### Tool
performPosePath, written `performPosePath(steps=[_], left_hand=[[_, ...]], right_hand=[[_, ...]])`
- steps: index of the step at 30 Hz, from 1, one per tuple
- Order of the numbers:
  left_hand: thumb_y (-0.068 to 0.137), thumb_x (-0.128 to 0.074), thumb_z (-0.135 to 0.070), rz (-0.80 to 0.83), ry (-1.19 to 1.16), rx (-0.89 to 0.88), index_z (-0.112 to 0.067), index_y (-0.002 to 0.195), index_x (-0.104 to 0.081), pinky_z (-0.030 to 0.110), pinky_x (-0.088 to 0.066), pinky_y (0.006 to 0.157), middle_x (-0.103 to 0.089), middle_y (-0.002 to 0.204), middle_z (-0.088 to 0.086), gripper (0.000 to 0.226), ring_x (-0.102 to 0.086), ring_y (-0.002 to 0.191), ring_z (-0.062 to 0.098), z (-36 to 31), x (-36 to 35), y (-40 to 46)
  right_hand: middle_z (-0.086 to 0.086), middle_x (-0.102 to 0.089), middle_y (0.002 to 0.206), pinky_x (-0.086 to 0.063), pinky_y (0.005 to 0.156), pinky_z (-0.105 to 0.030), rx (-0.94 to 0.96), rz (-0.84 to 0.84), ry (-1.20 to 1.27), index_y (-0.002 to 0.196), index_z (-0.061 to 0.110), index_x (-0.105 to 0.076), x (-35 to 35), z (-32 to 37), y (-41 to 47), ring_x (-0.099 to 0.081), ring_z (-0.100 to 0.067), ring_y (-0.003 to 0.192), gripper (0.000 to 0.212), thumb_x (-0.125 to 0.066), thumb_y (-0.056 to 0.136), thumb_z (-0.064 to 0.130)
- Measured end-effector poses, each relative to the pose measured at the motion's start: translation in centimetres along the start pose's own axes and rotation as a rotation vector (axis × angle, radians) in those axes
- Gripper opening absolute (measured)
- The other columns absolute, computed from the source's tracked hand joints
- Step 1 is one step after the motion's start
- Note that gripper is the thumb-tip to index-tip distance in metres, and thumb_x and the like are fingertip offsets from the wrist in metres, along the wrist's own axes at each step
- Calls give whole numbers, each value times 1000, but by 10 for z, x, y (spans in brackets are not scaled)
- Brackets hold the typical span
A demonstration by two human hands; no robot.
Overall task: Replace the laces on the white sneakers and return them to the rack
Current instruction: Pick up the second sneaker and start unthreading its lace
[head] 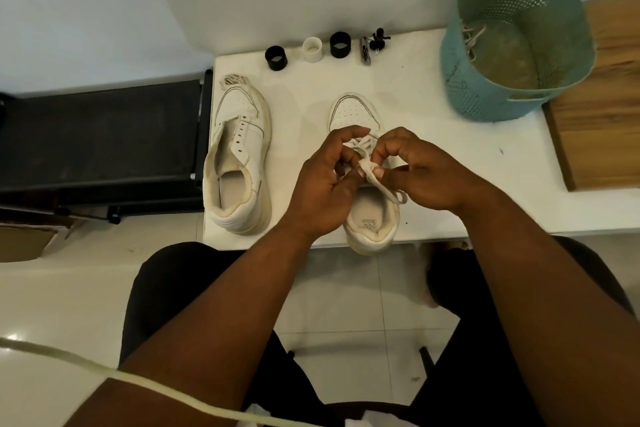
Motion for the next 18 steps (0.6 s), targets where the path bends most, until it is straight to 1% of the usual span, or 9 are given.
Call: performPosePath(steps=[2, 4, 6, 8, 10, 12, 15, 17, 18], left_hand=[[92, -64, 1, 17, -29, 3, -26, 127, -59, 31, -50, 75, -63, 87, -2, 45, -55, 79, 12, 0, -1, 0], [88, -62, 2, 22, -116, 38, -29, 120, -60, 30, -48, 75, -59, 83, -2, 45, -53, 78, 12, 4, 0, 1], [83, -59, 5, 11, -220, 82, -28, 116, -59, 34, -46, 78, -55, 80, 0, 47, -50, 78, 17, 10, 2, 3], [82, -58, 5, 5, -241, 92, -25, 114, -59, 38, -45, 79, -52, 78, 4, 44, -49, 77, 22, 12, 1, 3], [87, -59, 0, -23, -124, 56, -25, 109, -62, 34, -47, 70, -52, 74, 1, 34, -49, 70, 18, 9, -1, -1], [88, -63, -4, -108, 33, 13, -22, 105, -66, 26, -44, 61, -51, 66, -10, 25, -47, 59, 8, 2, 2, -5], [86, -63, -11, -262, 244, -38, -19, 107, -67, 26, -42, 58, -49, 60, -11, 23, -48, 55, 10, -7, 13, -10], [87, -58, -14, -319, 309, -50, -19, 112, -66, 29, -44, 60, -51, 64, -11, 27, -51, 59, 10, -11, 20, -11], [87, -56, -13, -343, 302, -46, -19, 114, -65, 32, -47, 62, -53, 67, -11, 29, -54, 63, 11, -12, 23, -12]], right_hand=[[0, -50, 115, -48, 97, -36, 22, 31, -35, 94, 24, -63, -3, 1, 0, -52, -16, 110, 7, -66, 97, 18], [-1, -49, 111, -46, 95, -35, 28, 45, -18, 90, 24, -62, -3, 1, 1, -52, -19, 108, 11, -66, 96, 17], [1, -50, 107, -45, 93, -32, 19, 37, 11, 86, 21, -61, 0, 0, 0, -53, -19, 104, 8, -67, 91, 22], [0, -51, 103, -46, 88, -32, 29, 2, 4, 83, 17, -61, 2, 0, 0, -55, -19, 99, 12, -67, 87, 27], [-3, -54, 100, -49, 83, -38, 46, -58, -34, 77, 19, -61, 3, 2, 3, -58, -20, 94, 17, -72, 90, 24], [-2, -57, 97, -53, 83, -43, 56, -117, -46, 72, 24, -60, 4, 3, 3, -60, -20, 90, 23, -73, 91, 25], [-2, -64, 88, -56, 82, -48, 59, -195, 11, 74, 17, -67, 9, 4, 4, -64, -22, 85, 21, -70, 86, 34], [-8, -69, 82, -55, 80, -44, 45, -208, 166, 78, 8, -69, 11, 2, 4, -66, -22, 79, 31, -69, 82, 38], [-8, -69, 77, -52, 77, -39, 51, -194, 280, 78, 4, -68, 10, 2, 4, -64, -18, 75, 31, -68, 81, 35]])
Point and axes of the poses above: each hand's wrist, its own y-axis towards the middle knuckle, its own x-axis out of the back of the hand, z = x × y, the point moved 10 cm from there along y, towards the middle knuckle
